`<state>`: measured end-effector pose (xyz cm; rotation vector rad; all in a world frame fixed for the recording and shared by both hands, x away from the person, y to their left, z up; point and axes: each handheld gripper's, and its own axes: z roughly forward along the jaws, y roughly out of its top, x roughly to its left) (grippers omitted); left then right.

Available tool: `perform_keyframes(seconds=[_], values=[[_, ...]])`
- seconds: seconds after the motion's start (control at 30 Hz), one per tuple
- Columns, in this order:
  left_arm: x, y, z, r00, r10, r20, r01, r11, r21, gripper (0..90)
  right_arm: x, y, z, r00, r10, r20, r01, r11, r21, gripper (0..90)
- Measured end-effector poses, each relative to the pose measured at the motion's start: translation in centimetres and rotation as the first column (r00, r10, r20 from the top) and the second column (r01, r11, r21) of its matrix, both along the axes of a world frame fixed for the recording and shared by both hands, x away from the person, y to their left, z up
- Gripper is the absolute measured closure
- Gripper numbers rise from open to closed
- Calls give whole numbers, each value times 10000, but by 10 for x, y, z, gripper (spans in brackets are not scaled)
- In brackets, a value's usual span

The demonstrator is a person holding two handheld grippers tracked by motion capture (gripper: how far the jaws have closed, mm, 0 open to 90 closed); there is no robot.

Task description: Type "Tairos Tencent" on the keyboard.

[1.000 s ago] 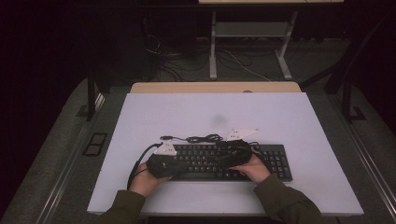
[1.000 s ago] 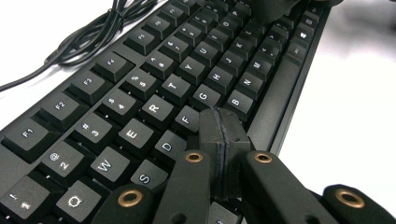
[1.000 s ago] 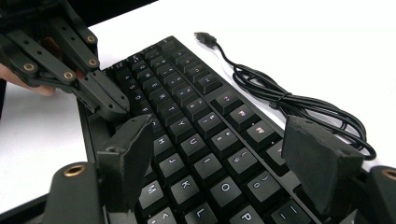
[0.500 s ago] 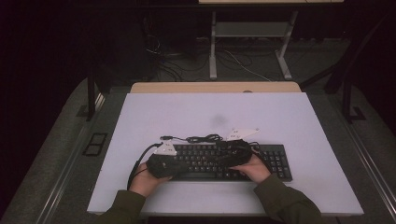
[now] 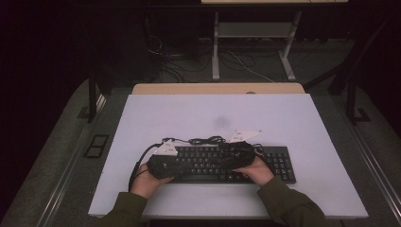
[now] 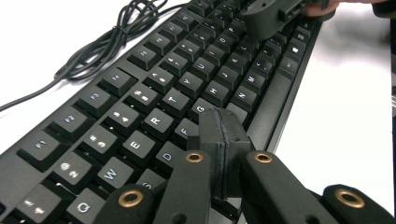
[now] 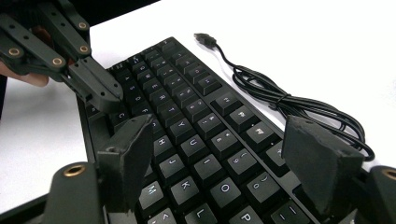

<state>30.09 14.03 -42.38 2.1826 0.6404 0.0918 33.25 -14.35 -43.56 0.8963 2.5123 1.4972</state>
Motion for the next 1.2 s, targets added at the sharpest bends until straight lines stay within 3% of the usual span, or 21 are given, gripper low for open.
perform_keyframes(seconds=[0.77,1.2], values=[[13,7,4,9984,497,268,-494,9987,-127,892,0,1,0,10000,2,-9,-2,10000,-1,249],[25,9,-4,9959,863,277,-863,9963,-1,891,0,1,-1,10000,18,9,-18,10000,0,249]])
